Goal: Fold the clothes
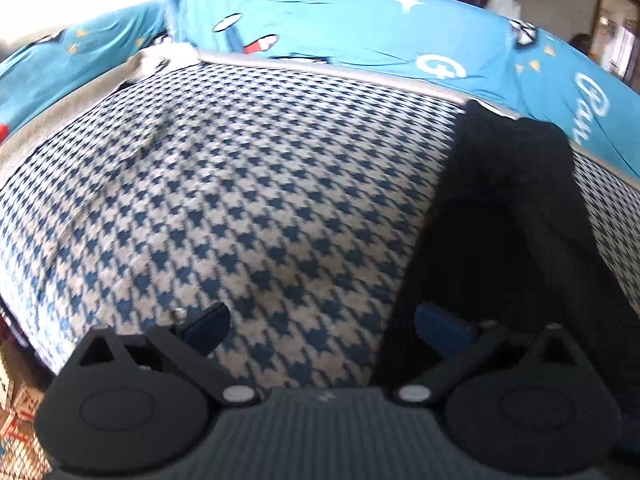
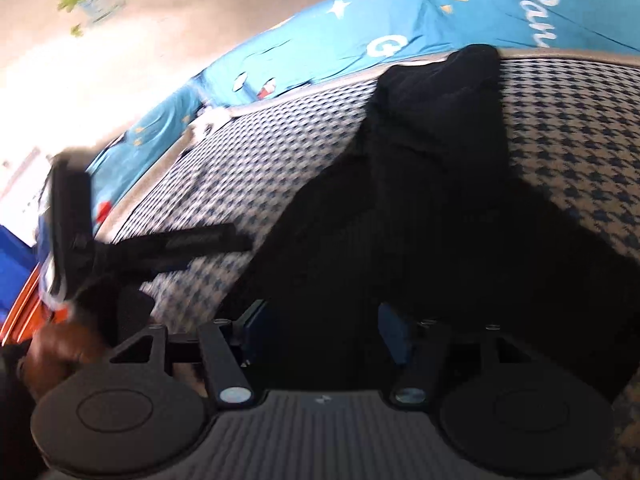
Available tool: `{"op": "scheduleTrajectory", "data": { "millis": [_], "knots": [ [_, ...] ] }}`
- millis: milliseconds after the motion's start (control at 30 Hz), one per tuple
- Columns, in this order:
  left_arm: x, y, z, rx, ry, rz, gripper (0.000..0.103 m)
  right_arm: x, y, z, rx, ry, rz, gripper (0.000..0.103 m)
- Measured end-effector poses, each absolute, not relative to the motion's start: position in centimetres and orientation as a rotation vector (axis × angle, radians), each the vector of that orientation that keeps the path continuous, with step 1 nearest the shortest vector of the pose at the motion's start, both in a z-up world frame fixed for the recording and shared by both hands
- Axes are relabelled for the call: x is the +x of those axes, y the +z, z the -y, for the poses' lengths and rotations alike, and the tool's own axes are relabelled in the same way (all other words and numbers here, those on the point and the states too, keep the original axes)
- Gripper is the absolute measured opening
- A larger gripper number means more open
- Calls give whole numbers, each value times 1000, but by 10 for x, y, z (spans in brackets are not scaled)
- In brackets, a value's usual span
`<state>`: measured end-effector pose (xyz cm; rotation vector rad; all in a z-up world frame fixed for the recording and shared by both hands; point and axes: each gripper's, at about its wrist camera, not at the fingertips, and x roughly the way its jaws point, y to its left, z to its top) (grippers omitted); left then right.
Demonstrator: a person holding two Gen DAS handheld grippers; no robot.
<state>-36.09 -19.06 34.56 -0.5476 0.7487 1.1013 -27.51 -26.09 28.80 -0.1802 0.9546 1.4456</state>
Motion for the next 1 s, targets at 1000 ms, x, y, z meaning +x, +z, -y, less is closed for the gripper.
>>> {"op": "scheduleTrajectory", "data": {
  "millis": [1000],
  "knots": [
    [-380,349,215,-590,1144,-725,103,-287,284,339,-211,1389,-940,62]
  ]
}}
